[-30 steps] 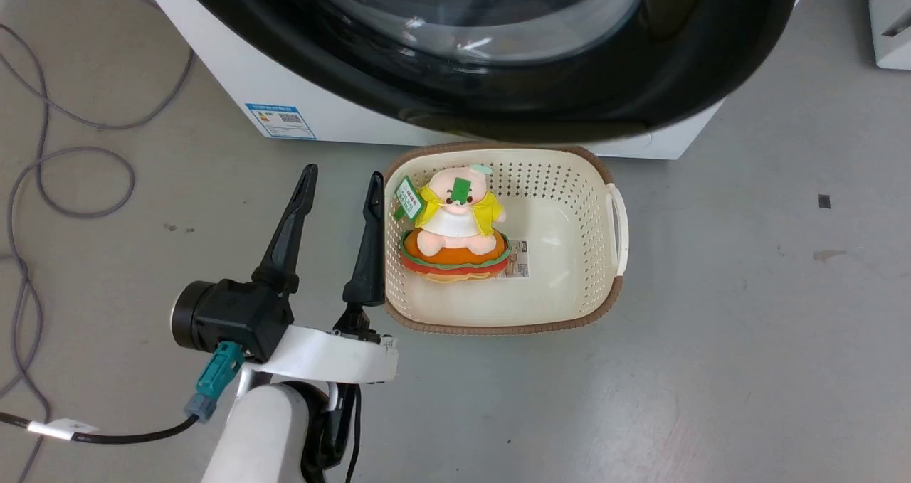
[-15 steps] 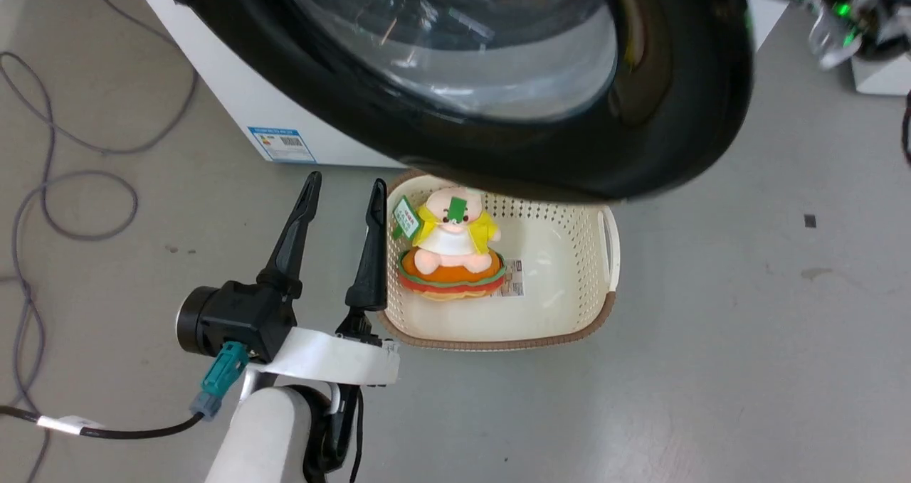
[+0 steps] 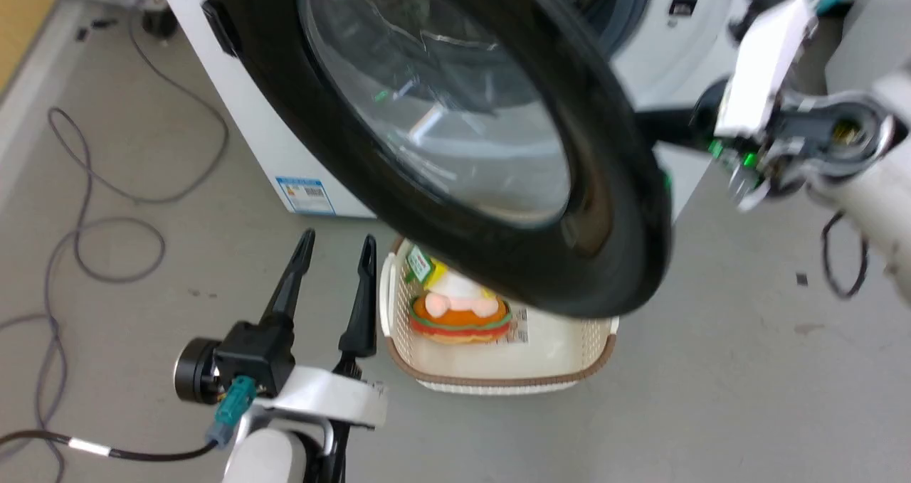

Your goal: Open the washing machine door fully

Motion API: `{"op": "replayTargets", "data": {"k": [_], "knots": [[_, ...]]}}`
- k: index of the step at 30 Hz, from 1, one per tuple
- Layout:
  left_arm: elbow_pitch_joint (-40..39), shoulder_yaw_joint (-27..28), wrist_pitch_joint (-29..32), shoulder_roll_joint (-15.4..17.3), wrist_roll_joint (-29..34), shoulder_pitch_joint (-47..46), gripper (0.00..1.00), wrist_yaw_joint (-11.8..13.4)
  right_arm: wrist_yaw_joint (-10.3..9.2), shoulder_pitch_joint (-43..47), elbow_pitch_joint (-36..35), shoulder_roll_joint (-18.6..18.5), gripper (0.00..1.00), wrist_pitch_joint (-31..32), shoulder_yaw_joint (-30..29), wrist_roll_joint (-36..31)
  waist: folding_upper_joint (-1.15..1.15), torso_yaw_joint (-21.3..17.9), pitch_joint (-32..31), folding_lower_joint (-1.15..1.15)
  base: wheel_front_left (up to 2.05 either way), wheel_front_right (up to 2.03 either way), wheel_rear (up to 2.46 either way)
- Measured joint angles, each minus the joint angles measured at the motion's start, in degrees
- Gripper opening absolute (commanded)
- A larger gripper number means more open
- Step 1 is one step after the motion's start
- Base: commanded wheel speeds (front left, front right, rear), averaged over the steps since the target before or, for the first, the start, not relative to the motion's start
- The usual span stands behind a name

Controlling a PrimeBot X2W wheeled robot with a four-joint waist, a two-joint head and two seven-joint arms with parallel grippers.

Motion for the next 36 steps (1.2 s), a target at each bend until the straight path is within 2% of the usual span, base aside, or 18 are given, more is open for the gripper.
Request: {"op": "replayTargets", "data": {"k": [7,23,26,31,33,34,35,36], "knots": [[1.70,1.47,-0.04,0.00,1.82,3.39,1.00,-0.98,0.00,6.44,-7.05,-0.83,0.00,-3.59,1.24,2.96,0.00,0.94,-3.61,-0.01,0.00,0.00,0.00],[3.80,3.77,-0.04,0.01,3.01,7.06,1.00,-1.97,0.00,13.54,-19.45,-1.18,0.00,-10.82,5.16,6.32,0.00,0.95,-6.96,-0.01,0.00,0.00,0.00],[4.01,3.70,-0.04,0.00,2.99,7.31,1.00,-1.96,0.00,16.13,-21.70,-1.72,0.00,-16.06,3.30,6.75,0.00,0.53,-7.46,0.00,0.00,0.00,0.00],[4.45,3.88,-0.04,0.01,2.89,7.92,1.00,-1.89,0.00,23.98,-24.55,-3.22,0.00,-28.05,-3.01,7.01,0.00,-0.29,-8.17,0.00,0.00,0.00,0.00],[4.64,3.99,-0.04,0.00,2.85,7.99,1.00,-1.82,0.00,28.55,-25.74,-3.38,0.45,-33.01,-6.71,7.81,0.00,-0.66,-8.59,-0.01,0.00,0.00,0.00],[4.66,4.07,-0.04,0.00,2.83,8.16,1.00,-1.72,0.00,30.83,-26.49,-3.47,0.82,-35.06,-8.18,7.82,0.00,-0.90,-8.78,0.00,0.00,0.00,0.00],[5.00,4.45,-0.04,0.00,2.82,9.13,1.00,-1.64,0.00,37.81,-28.53,-3.63,1.00,-41.27,-12.40,7.08,0.00,-1.60,-9.33,0.00,0.00,0.00,0.00],[5.23,4.55,-0.04,0.00,2.82,9.31,1.00,-1.64,0.00,40.06,-28.86,-3.67,1.00,-43.48,-13.49,6.48,0.00,-1.83,-9.52,0.00,0.00,0.00,0.00]]}}
